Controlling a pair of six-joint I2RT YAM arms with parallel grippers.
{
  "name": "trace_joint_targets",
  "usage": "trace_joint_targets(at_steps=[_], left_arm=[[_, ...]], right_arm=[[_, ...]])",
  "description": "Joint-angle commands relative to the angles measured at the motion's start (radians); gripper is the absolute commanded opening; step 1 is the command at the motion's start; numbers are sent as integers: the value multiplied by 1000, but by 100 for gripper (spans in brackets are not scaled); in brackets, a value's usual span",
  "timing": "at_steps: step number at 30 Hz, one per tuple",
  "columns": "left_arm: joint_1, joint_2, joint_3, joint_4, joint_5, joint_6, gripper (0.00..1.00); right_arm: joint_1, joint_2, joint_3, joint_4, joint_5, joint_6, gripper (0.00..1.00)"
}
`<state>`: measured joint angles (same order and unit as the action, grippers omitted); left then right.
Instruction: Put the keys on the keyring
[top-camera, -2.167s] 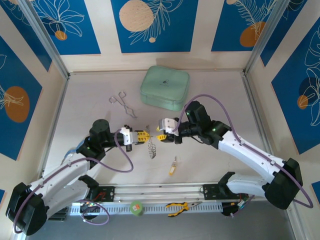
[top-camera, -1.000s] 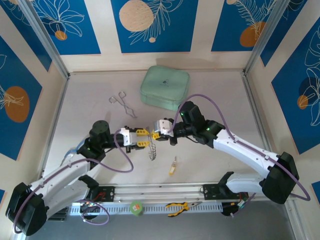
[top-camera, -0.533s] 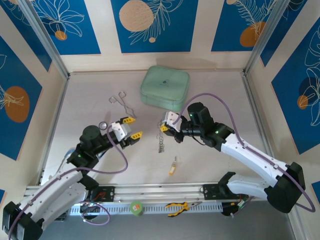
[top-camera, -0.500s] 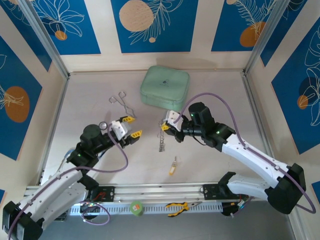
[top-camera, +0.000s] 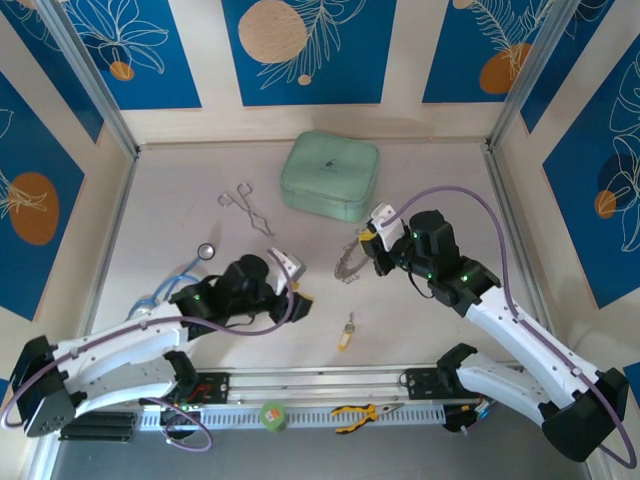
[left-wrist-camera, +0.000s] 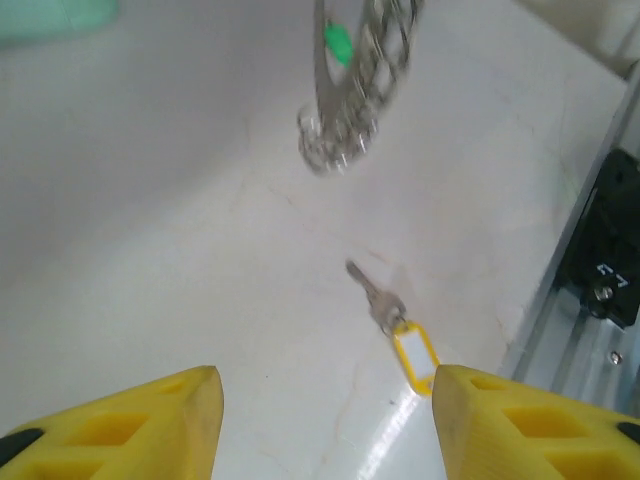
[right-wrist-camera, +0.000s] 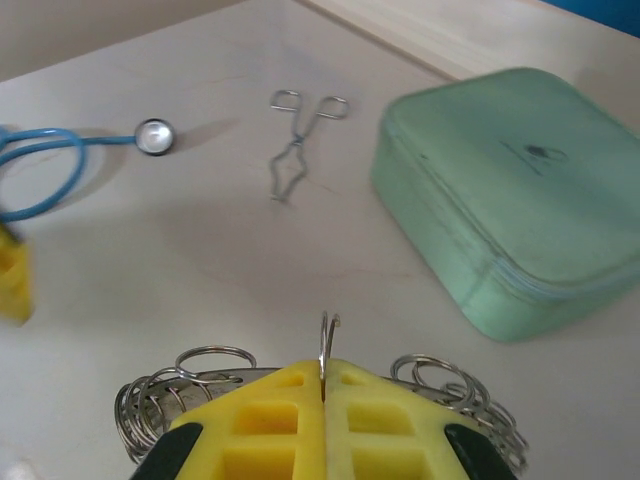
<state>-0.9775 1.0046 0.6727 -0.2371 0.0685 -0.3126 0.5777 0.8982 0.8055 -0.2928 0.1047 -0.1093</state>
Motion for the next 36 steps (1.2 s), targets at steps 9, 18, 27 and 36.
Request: trace_joint_targets(at_steps=[9, 18, 27, 36], left_arm=[[-213, 489, 370, -344, -179, -177, 65], [-257, 737, 566, -407, -93, -133, 75], [-300, 867, 592, -418, -121, -204, 71], [-304, 918, 592, -454, -230, -182, 51]], right_arm=[[-122, -88, 14, -63, 186, 113, 0], [-177, -160, 55, -92, 251, 72, 0], [-189, -163, 49, -77, 241, 81, 0], [-194, -165, 54, -89, 227, 81, 0]])
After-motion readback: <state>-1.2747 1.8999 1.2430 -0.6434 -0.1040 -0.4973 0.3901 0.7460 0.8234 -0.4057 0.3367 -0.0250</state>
